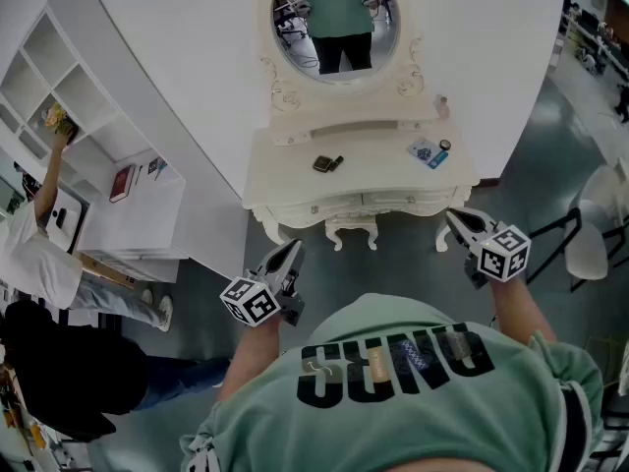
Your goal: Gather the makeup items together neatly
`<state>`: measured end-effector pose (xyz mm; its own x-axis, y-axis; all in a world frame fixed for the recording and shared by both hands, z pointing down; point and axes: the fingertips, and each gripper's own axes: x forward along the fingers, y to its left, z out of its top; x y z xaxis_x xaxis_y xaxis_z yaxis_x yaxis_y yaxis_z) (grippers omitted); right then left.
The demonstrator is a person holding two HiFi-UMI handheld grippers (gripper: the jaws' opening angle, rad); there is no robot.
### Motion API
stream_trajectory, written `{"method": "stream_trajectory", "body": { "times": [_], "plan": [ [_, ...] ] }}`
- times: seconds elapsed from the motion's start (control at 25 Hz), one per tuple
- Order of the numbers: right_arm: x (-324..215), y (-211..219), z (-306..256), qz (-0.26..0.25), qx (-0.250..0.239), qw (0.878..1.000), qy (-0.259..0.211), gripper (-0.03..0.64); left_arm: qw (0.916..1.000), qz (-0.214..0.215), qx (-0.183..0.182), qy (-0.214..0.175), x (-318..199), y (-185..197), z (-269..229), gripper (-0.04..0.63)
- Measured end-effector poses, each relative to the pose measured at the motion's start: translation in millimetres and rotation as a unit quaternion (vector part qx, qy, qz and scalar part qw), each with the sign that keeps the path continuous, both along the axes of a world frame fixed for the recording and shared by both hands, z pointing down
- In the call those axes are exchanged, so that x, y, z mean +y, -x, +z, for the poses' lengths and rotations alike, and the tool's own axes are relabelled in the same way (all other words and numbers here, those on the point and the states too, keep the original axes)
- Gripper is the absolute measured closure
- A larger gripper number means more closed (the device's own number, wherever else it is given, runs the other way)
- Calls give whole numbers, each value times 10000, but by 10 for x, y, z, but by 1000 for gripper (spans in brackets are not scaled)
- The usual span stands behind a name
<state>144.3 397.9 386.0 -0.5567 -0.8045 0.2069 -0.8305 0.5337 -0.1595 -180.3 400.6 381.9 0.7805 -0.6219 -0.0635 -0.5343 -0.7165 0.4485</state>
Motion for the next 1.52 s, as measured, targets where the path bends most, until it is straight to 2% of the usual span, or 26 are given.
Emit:
{"method": "stream_trajectory", "body": {
  "times": [0.4, 0.64, 0.96, 1.24, 1.36, 1.52],
  "plan": [
    [-113, -134, -42, -5, 28, 10000, -51, 627, 10000, 52, 1, -42, -132, -169, -44, 598],
    [-145, -402, -100, 79, -232, 9997, -34, 627, 9999, 56, -24, -90, -183, -391, -81, 598],
    [-131, -846, -107, -103, -176, 9997, -150, 627, 9999, -8, -13, -162, -251, -895, -100, 598],
    [-197, -1262, 22, -304, -124, 9994, -72, 627, 9999, 5, -119, -49, -291, -1409, -43, 598],
    [-340, -1246, 118, -378, -174, 9991, 13, 627, 9999, 3, -159, 27, -390, -1439, 5, 598],
    [-641, -1053, 229, -519, -135, 9985, 69, 627, 9998, -56, -135, 120, -673, -1279, 111, 598]
  ]
}}
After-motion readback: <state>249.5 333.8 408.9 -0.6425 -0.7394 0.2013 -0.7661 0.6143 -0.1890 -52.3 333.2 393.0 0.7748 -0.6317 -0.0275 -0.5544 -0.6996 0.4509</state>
